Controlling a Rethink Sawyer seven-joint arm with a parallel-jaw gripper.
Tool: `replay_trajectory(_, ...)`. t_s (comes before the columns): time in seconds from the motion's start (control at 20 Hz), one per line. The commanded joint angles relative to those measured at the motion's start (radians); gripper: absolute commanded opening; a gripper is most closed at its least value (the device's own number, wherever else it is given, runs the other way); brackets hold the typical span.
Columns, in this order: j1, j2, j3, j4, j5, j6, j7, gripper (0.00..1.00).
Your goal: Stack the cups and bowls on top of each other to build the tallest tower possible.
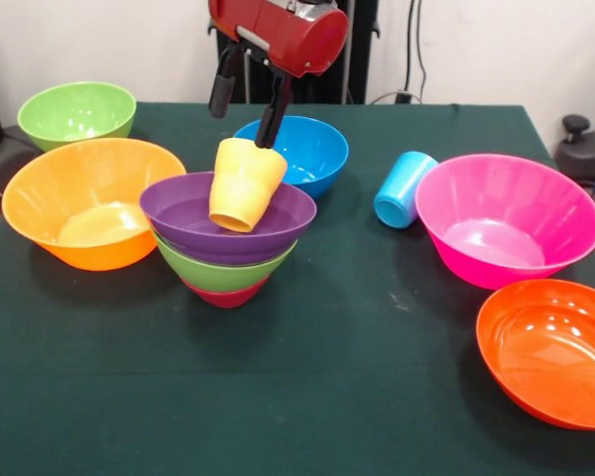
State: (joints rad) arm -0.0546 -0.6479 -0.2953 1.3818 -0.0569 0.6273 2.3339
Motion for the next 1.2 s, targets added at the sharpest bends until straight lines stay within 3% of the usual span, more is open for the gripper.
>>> replay_trajectory(0.05,-0.022,0.044,0.09,-0.025,-0.012,0.002,0.017,1.0)
replay_trajectory(0.3,-0.03,0.052,0.101,-0.036,-0.008,0.019,0.004,1.0)
replay_trajectory(0.55,-0.024,0.071,0.107,-0.019,0.003,-0.025,0.04,1.0)
replay_trajectory(0.8,0.01,0.088,0.08,0.019,0.037,-0.115,0.162,1.0)
replay_trajectory(1.2,0.055,0.083,0.01,0.04,0.131,-0.065,0.265,1.0)
